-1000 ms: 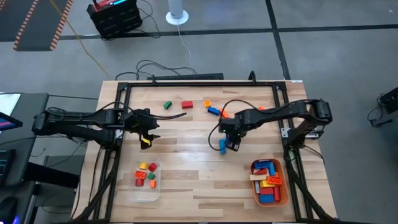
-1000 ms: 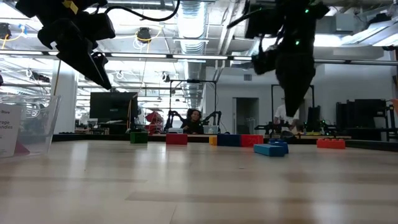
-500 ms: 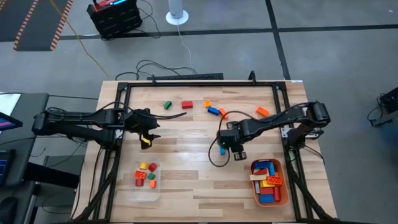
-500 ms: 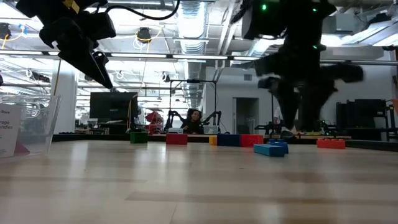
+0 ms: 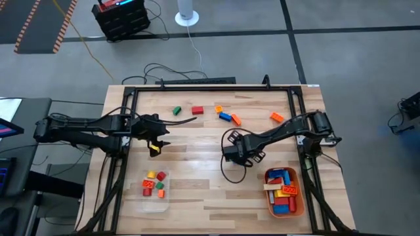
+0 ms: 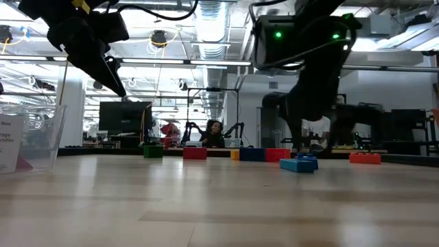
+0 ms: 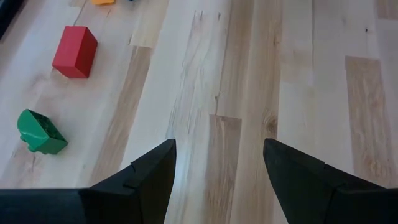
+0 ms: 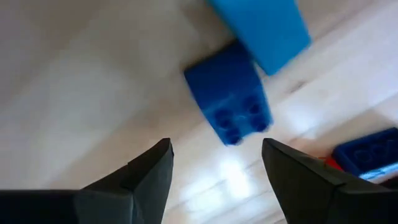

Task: Sort blocks by size
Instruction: Put the small blue game piece into the transparent bin

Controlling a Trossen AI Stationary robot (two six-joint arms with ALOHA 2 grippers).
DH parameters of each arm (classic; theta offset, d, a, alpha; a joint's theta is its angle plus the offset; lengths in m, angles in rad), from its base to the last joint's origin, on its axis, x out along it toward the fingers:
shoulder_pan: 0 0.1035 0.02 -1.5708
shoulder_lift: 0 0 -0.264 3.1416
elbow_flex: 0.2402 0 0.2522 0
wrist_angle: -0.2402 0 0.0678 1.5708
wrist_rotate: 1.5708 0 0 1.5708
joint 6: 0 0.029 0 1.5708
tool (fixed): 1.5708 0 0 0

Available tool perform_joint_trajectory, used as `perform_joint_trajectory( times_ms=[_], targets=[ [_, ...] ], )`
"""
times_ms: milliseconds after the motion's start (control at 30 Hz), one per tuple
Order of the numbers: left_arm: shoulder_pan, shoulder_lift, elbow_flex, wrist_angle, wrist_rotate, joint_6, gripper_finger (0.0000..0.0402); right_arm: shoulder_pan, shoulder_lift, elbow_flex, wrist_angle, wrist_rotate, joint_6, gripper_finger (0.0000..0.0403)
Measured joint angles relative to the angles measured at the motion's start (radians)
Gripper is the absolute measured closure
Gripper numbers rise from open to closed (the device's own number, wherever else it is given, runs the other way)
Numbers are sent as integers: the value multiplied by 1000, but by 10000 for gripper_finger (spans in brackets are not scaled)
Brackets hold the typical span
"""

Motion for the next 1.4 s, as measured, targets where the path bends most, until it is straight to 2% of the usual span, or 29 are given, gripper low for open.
perform_joint_trajectory(
  times_ms=[367, 667, 767, 867, 1067, 1233, 1400],
  targets=[
    [0, 0, 0, -11, 0, -60, 166, -22, 12, 1, 104, 17, -238, 122],
    [0, 0, 0, -38, 0, -84, 166, -50, 56, 1, 128, -19, -292, 122],
    [0, 0, 0, -45, 0, -88, 166, -52, 76, 4, 130, -23, -314, 133],
    [0, 0, 0, -58, 0, -89, 166, -48, 78, 4, 129, -24, -322, 160],
    [0, 0, 0, -60, 0, -89, 166, -38, 74, 14, 107, -30, -280, 240],
    [0, 0, 0, -60, 0, -89, 166, -42, 74, 32, 53, -32, -190, 240],
    [0, 0, 0, -60, 0, -89, 166, -75, 74, 87, -78, -32, -40, 229]
  ],
)
